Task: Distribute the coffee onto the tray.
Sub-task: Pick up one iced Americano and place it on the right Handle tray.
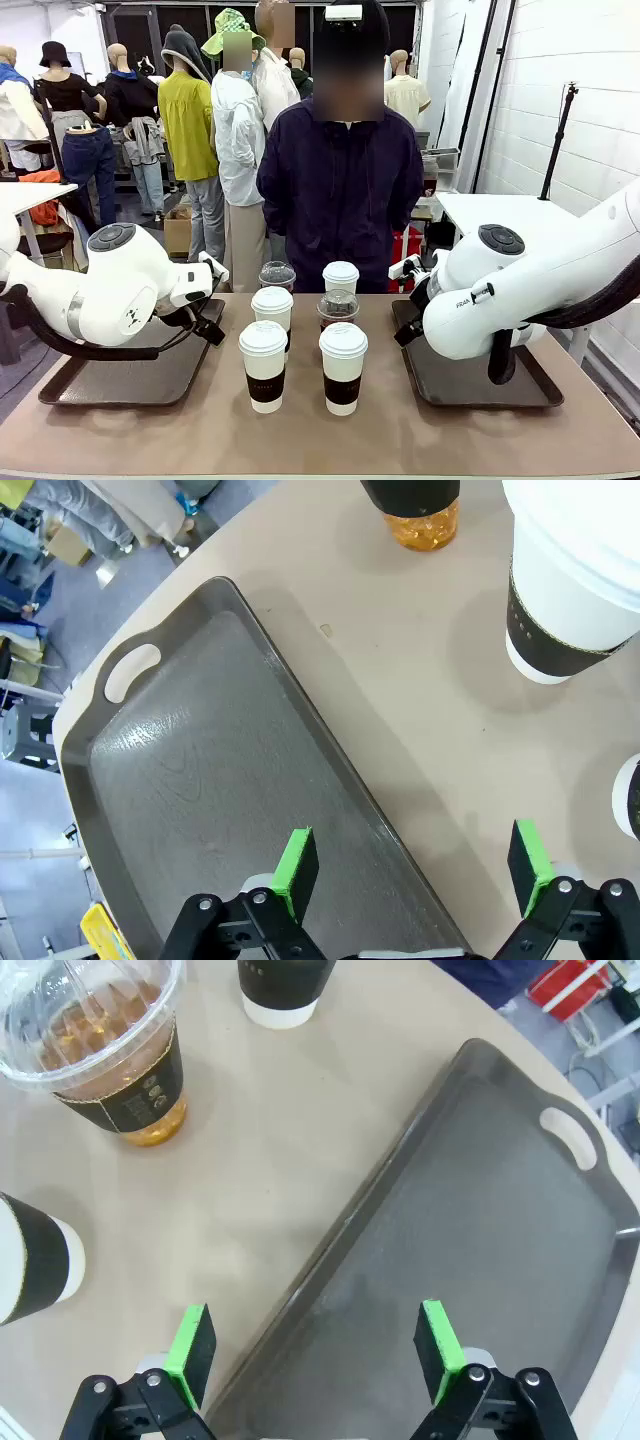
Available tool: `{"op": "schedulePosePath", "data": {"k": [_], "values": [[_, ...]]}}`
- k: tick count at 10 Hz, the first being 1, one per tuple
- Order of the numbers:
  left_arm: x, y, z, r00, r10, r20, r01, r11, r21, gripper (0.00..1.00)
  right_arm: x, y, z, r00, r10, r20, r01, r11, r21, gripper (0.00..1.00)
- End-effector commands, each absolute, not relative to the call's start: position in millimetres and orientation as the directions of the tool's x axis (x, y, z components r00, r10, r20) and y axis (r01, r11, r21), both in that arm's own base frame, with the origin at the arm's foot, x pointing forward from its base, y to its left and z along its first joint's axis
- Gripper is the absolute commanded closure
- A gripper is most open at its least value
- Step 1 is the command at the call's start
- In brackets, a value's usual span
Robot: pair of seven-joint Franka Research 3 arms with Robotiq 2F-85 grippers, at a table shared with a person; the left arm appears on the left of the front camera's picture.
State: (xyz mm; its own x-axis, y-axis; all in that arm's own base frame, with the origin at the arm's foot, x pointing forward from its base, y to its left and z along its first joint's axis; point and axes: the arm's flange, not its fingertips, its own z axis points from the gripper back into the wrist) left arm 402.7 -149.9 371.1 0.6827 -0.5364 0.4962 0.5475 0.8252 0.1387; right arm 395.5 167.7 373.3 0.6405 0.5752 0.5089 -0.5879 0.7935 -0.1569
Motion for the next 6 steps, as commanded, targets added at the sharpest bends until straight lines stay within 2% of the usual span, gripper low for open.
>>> {"op": "schedulePosePath", "data": {"k": [1, 6], "values": [[402.6, -150.1, 371.2, 0.682, -0.537, 0.496, 0.548, 0.825, 0.139, 0.0, 395.5, 167.8, 373.4, 0.64, 0.575, 0.509, -0.588, 0.794, -0.157, 0.0], [402.6, -150.1, 371.2, 0.682, -0.537, 0.496, 0.548, 0.825, 0.139, 0.0, 395.5, 167.8, 373.4, 0.64, 0.575, 0.509, -0.588, 0.794, -0.157, 0.0]]}}
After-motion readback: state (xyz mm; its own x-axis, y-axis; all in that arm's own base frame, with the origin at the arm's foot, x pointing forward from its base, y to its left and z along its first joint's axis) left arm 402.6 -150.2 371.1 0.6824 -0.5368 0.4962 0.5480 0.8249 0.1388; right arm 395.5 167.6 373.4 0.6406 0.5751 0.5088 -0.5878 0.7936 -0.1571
